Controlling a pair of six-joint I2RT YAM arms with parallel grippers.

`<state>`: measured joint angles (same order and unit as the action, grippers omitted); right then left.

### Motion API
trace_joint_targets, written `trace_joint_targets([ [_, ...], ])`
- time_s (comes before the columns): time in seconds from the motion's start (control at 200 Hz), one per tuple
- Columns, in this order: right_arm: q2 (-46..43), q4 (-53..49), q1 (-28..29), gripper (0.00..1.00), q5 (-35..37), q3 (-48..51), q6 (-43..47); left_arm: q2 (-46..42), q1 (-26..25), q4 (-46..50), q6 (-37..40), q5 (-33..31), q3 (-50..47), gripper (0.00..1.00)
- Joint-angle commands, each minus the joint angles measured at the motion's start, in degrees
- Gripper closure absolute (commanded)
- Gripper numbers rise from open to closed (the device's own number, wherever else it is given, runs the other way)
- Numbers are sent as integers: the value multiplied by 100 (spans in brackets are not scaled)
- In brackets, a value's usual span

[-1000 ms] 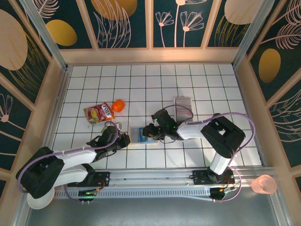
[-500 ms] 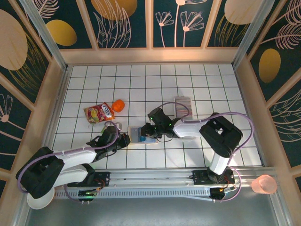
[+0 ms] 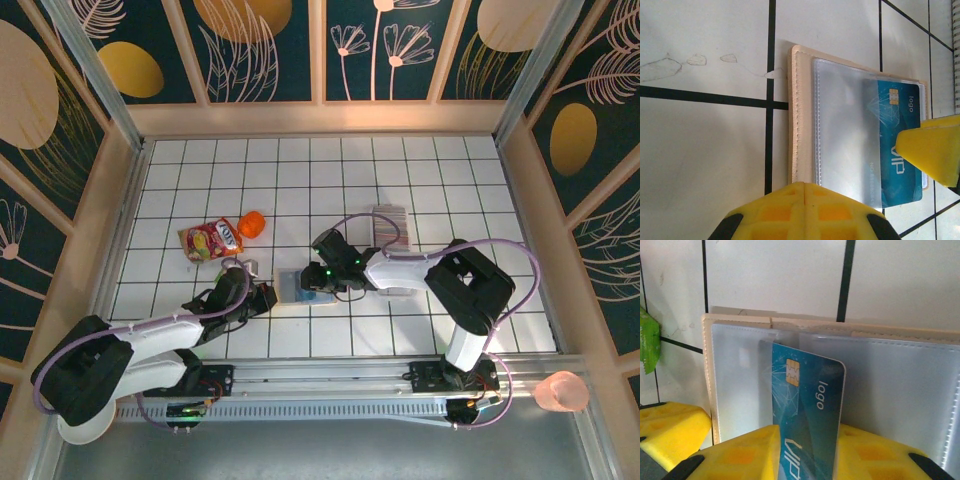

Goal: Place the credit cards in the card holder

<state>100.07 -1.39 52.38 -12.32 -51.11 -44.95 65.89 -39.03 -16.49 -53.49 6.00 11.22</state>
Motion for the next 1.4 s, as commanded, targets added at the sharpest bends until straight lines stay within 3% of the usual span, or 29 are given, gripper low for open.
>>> trace_joint_targets([
  [0.0,44,-307,94,70,247,-183,126,-17,-16,-72,-47,36,-94,100],
  [0.37,335,-498,312,71,323,-597,272,90,-13,-177,-81,73,-148,100],
  [0.616,126,-1056,319,64,914,-664,434,89,-13,-199,-74,74,-156,100],
  [0.871,351,-851,381,73,629,-745,394,65,-13,-215,-91,86,-158,100],
  [1.396,603,-854,640,72,560,-1149,321,241,-17,-364,-106,152,-162,100],
])
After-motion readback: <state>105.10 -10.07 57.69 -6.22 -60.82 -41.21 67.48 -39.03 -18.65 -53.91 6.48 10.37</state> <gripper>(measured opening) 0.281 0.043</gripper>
